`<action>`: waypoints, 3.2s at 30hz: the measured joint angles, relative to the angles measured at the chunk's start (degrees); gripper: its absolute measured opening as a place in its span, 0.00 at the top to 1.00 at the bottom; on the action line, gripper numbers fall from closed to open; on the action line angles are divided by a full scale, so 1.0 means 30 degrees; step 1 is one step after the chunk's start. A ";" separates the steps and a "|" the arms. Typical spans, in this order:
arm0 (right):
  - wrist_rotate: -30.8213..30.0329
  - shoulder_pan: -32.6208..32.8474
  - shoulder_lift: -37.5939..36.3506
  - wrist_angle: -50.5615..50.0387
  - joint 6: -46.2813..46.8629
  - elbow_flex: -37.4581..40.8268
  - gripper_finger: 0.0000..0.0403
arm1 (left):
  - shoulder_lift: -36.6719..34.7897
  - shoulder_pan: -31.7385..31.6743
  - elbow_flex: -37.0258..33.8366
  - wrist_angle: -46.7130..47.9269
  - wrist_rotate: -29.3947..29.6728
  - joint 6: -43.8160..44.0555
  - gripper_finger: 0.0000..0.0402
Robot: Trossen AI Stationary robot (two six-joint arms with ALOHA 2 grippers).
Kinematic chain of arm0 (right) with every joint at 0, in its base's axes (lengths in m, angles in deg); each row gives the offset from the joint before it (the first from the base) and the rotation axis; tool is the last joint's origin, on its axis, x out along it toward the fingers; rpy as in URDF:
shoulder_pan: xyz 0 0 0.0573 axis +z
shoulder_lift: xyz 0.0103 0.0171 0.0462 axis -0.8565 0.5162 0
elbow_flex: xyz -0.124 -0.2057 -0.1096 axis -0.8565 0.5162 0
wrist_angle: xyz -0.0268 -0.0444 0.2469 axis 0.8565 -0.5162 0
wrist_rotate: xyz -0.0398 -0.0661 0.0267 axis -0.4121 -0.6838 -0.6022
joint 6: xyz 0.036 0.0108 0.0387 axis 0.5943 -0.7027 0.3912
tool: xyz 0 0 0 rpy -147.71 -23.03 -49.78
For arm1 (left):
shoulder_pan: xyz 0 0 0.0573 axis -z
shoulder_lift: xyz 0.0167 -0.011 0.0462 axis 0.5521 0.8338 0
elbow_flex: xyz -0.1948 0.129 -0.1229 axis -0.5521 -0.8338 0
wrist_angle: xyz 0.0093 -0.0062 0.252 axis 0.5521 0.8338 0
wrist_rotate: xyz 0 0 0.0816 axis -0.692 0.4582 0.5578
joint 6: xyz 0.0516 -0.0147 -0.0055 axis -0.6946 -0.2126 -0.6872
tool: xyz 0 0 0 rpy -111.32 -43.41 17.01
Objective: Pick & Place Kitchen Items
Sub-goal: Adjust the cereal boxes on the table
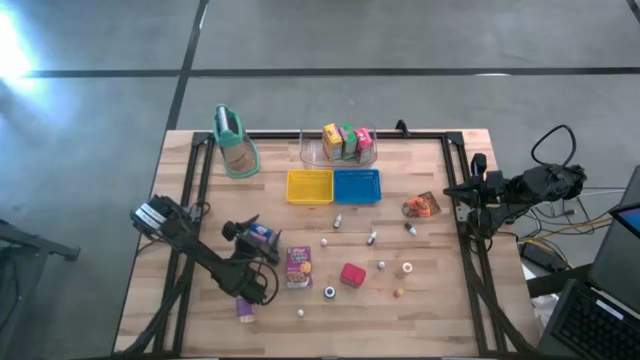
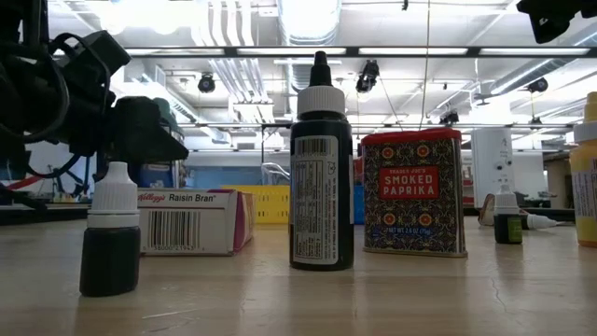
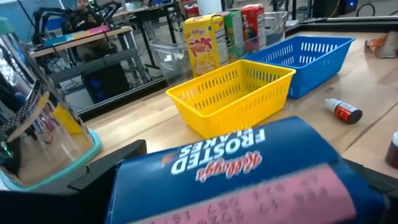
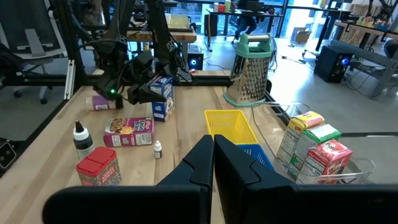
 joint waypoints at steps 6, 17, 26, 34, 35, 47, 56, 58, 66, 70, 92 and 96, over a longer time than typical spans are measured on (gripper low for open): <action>0.0002 -0.0005 -0.0002 0.0000 -0.0014 0.0000 0.98 | -0.0007 0.0156 0.0849 0.0714 0.0017 -0.0855 0.01; 0.0007 -0.0003 -0.0004 0.0000 -0.0021 0.0000 0.98 | -0.0028 0.0160 0.1428 0.2711 -0.0044 -0.0327 0.01; 0.0007 -0.0001 0.0000 0.0000 -0.0029 0.0001 0.98 | -0.0029 0.0165 0.3412 0.6356 -0.0022 -0.0274 0.01; 0.0004 -0.0006 -0.0004 0.0000 -0.0025 0.0000 0.98 | -0.0423 0.0247 0.8784 1.0675 0.0509 -0.1855 0.01; 0.0007 -0.0001 0.0000 0.0000 -0.0029 0.0000 0.98 | -0.0717 0.0247 0.9627 1.0769 0.0245 -0.2315 0.01; 0.0007 0.0000 -0.0015 0.0015 -0.0029 0.0000 0.98 | -0.1504 -0.1631 1.7943 0.6039 -0.6748 -0.6660 0.01; 0.0007 0.0000 -0.0015 0.0015 -0.0029 0.0000 0.98 | -0.1416 -0.2898 1.7091 -0.0574 -0.8039 -1.0875 0.01; 0.0007 0.0000 -0.0015 0.0015 -0.0029 0.0006 0.98 | -0.1406 -0.3141 1.6873 -0.0675 -0.8098 -1.0590 0.01; 0.0006 0.0000 -0.0015 0.0015 -0.0029 0.0000 0.98 | -0.1413 -0.3402 1.5897 -0.0446 -0.9484 -0.8231 0.01; 0.0004 -0.0004 -0.0015 0.0015 -0.0029 0.0004 0.98 | -0.1413 -0.3405 1.5710 -0.0708 -0.9555 -0.8264 0.01; 0.0000 0.0000 -0.0036 0.0022 -0.0029 0.0003 0.98 | -0.0597 -0.7833 1.4563 0.3111 -2.5141 0.0138 0.01; 0.0007 -0.0006 -0.0036 0.0022 -0.0029 0.0000 0.98 | -0.0260 -0.7825 1.4462 0.2937 -2.3959 0.0080 0.01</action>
